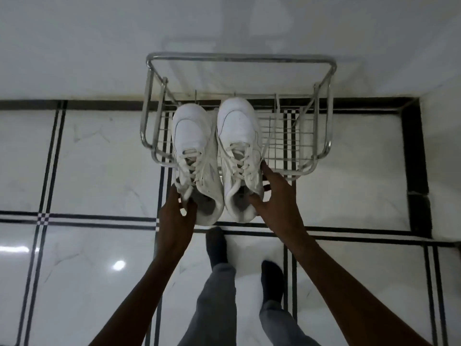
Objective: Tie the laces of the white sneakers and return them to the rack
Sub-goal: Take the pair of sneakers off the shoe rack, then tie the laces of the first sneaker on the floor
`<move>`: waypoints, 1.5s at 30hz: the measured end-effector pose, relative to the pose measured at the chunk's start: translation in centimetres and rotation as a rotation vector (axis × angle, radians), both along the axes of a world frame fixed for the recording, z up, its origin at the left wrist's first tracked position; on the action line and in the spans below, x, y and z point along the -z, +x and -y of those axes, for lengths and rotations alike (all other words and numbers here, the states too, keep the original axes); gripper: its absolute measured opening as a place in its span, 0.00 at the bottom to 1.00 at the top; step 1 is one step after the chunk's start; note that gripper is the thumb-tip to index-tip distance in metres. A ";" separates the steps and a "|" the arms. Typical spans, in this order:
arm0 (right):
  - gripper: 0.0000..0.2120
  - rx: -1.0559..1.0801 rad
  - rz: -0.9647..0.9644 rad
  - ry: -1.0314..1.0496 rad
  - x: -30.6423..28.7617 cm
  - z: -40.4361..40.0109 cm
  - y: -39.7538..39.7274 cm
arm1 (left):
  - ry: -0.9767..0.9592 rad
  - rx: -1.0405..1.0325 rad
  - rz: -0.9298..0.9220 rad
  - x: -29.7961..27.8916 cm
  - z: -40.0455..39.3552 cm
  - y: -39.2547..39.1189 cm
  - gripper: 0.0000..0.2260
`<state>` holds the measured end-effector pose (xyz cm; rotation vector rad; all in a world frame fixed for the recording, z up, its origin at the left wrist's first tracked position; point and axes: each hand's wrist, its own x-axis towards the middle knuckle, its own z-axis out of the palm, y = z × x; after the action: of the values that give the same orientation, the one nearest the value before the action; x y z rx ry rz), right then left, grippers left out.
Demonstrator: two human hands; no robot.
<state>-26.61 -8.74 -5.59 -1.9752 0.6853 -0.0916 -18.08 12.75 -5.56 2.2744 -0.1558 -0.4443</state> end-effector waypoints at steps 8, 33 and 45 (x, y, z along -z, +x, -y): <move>0.38 -0.073 -0.104 0.080 6.1 -6.9 -9.7 | 0.114 -0.087 -0.102 6.0 -7.2 -10.5 0.09; 0.18 -0.052 -0.275 -0.397 34.2 -15.0 -11.8 | 0.158 -0.040 -0.276 37.9 -14.2 -12.8 0.26; 0.14 -0.164 -0.292 -0.132 37.5 -21.3 -4.8 | -0.269 -0.238 0.015 39.1 -13.5 -12.6 0.10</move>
<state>-31.39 12.53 -43.10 -2.1883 0.7140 0.2622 -30.66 26.22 -44.62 2.0017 0.0464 -0.2642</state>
